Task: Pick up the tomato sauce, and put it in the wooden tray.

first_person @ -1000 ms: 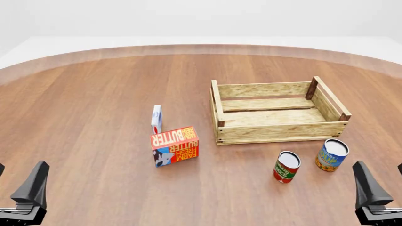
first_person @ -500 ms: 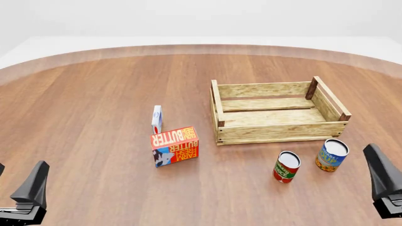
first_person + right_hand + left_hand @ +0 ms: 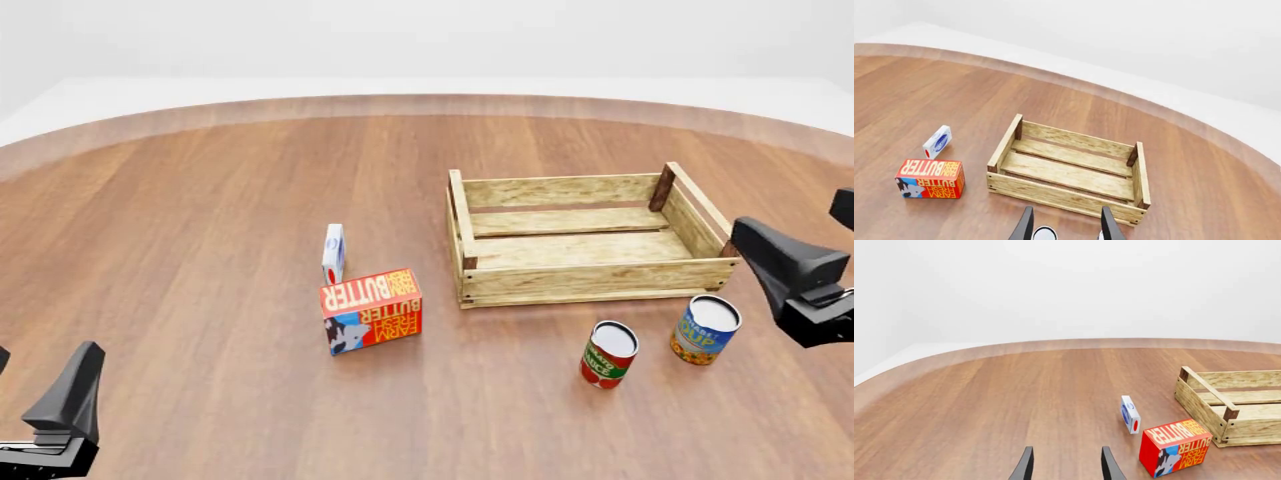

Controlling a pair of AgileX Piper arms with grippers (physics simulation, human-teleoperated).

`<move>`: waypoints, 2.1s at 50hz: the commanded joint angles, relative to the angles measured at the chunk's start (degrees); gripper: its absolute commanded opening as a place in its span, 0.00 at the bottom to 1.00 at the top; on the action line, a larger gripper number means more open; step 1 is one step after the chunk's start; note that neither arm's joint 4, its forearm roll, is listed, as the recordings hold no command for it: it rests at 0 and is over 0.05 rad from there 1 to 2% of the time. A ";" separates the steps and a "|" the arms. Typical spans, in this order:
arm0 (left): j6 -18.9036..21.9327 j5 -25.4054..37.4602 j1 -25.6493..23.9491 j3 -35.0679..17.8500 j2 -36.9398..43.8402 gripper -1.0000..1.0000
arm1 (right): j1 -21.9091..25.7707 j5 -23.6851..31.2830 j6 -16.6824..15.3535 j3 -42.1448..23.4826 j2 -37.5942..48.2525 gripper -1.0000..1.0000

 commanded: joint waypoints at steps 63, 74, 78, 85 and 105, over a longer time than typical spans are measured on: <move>0.00 0.00 0.00 0.00 0.00 1.00 | -0.42 -18.29 8.34 7.50 41.12 1.00; 0.00 0.00 0.00 0.00 0.00 1.00 | -0.66 -20.27 7.63 9.27 41.75 1.00; 0.00 0.00 0.00 0.00 0.00 1.00 | 0.21 -20.83 8.36 9.24 42.80 1.00; 0.00 0.00 0.00 0.00 0.00 1.00 | -0.09 -21.92 8.38 9.58 43.97 1.00; 0.00 0.00 0.00 0.00 0.00 1.00 | 0.98 -27.26 9.44 10.96 49.97 1.00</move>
